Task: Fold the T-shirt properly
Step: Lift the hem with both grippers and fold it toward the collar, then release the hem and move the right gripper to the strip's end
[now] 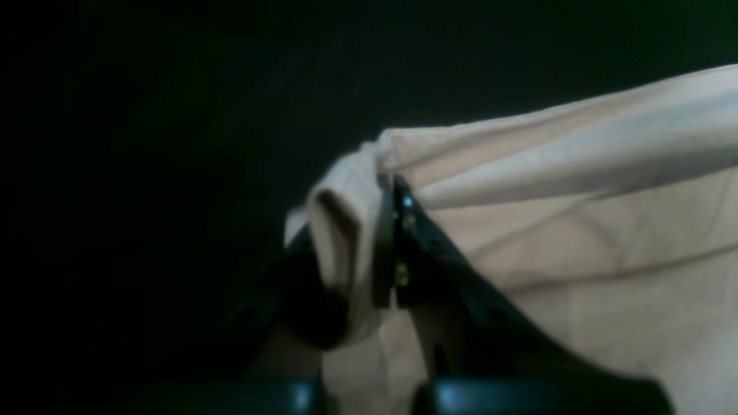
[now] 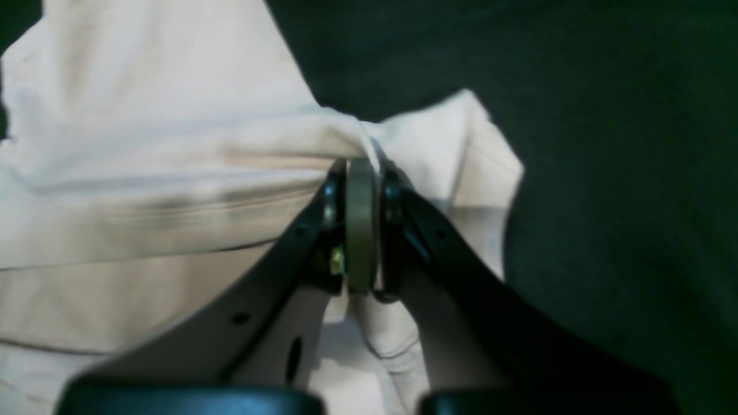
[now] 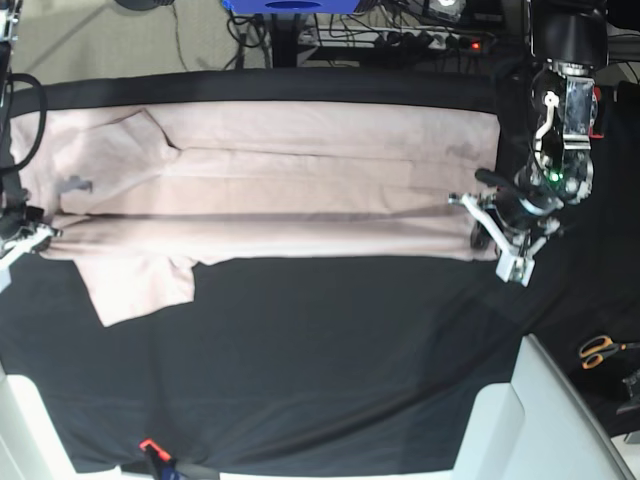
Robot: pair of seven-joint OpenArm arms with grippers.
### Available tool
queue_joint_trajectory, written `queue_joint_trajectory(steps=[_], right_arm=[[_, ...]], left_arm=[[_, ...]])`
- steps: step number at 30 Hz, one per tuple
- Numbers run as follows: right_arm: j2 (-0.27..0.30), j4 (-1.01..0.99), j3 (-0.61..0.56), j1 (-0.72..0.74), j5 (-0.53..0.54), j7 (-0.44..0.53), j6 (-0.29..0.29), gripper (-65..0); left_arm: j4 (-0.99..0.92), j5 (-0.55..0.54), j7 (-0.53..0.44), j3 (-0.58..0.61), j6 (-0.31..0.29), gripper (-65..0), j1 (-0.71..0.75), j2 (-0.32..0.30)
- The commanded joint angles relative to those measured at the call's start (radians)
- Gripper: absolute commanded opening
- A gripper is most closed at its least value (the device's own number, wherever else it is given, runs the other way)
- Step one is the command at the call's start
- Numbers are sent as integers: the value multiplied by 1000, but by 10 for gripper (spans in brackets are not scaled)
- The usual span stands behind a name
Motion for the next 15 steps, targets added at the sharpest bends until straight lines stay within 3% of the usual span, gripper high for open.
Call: queue_joint_trajectory(steps=[1, 9, 15], right_arm=[[26, 19, 11, 5, 7, 11, -3, -644], [26, 21, 11, -39, 8, 5, -3, -644], [1, 19, 11, -67, 8, 5, -3, -641]], left_arm=[[17, -4, -20, -8, 10, -650, -12, -17], [98, -2, -20, -8, 8, -650, 68, -46], [36, -1, -25, 3, 8, -650, 71, -38]])
